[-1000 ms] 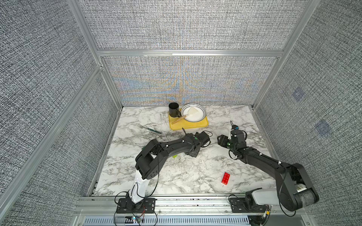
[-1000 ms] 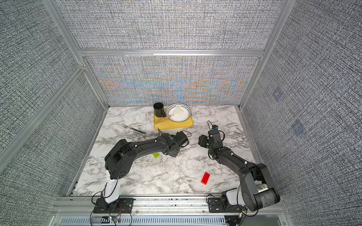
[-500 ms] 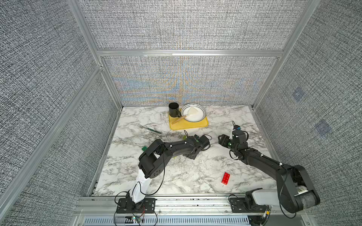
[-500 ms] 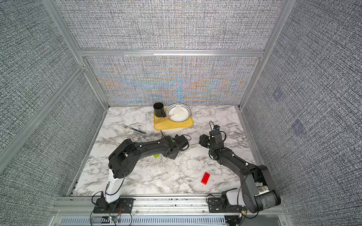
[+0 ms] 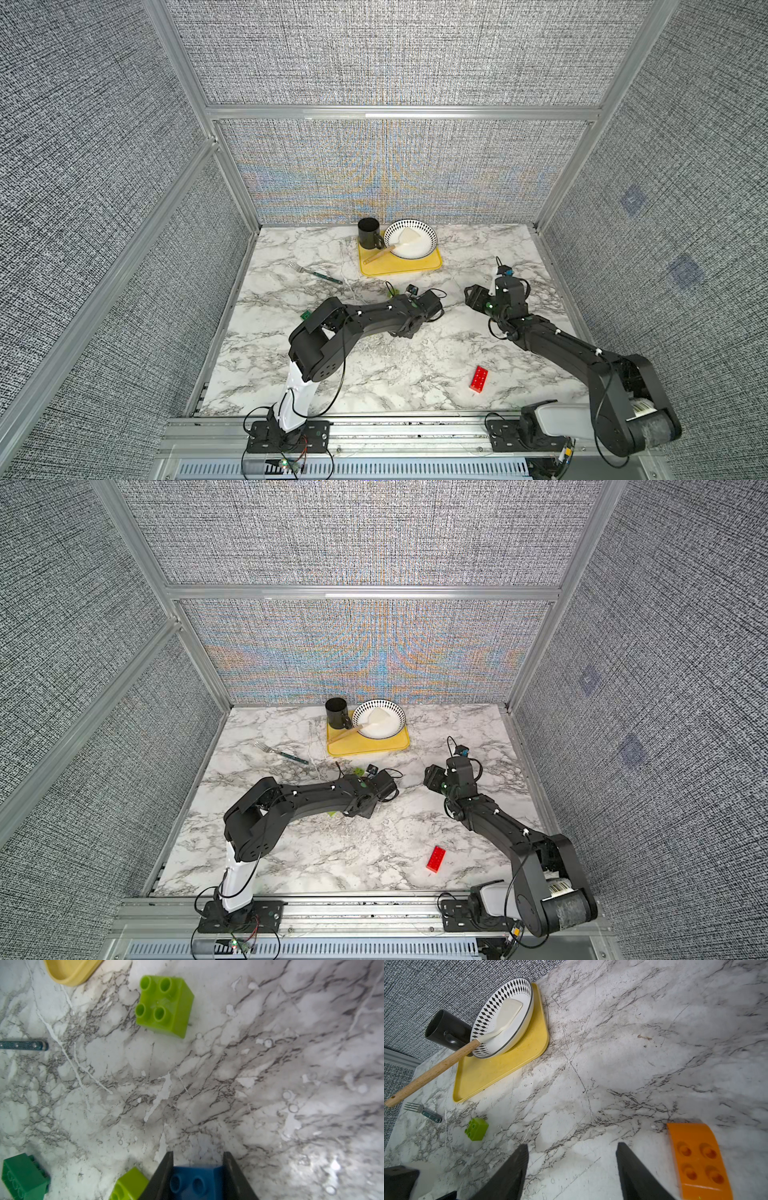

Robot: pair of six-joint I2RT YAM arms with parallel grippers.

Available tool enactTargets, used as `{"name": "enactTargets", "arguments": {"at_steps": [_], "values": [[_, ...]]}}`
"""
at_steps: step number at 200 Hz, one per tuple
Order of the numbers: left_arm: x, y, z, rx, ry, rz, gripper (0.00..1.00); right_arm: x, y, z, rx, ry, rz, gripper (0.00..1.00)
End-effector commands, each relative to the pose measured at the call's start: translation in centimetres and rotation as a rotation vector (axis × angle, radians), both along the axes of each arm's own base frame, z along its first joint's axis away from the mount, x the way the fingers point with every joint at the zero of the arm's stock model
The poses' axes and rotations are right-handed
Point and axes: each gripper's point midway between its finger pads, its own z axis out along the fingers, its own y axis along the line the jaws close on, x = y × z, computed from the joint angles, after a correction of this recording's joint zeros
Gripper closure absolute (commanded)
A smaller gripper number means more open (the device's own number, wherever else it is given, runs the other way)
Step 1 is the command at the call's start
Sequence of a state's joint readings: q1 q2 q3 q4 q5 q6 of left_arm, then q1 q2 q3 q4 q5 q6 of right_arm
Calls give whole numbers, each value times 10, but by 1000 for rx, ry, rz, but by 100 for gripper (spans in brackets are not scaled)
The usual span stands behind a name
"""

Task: Assemble an ice cream with lego
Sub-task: Place the lego brick at the center of the board.

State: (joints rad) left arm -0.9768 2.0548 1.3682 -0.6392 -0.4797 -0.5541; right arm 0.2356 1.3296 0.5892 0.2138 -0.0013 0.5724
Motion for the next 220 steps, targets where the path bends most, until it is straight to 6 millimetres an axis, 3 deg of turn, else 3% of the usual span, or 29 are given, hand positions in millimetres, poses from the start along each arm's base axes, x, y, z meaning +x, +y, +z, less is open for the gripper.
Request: {"name": "enactTargets", "arguments": {"at_steps": [1, 100, 162, 186, 220], "values": [[-15, -3, -12, -38, 79, 6, 63, 2, -2, 2, 0, -15, -11, 32], [-19, -8, -5, -93, 80, 20, 47, 3, -4, 3, -2, -16, -16, 31], [-20, -15, 32, -159, 104, 46, 23, 3, -3, -2, -5, -2, -10, 32], [-24, -13, 27, -201, 170, 104, 18, 4, -2, -3, -6, 2, -4, 31], [-22, -8, 17, -249, 231, 204, 17, 5, 0, -3, -6, 6, 5, 31]]}}
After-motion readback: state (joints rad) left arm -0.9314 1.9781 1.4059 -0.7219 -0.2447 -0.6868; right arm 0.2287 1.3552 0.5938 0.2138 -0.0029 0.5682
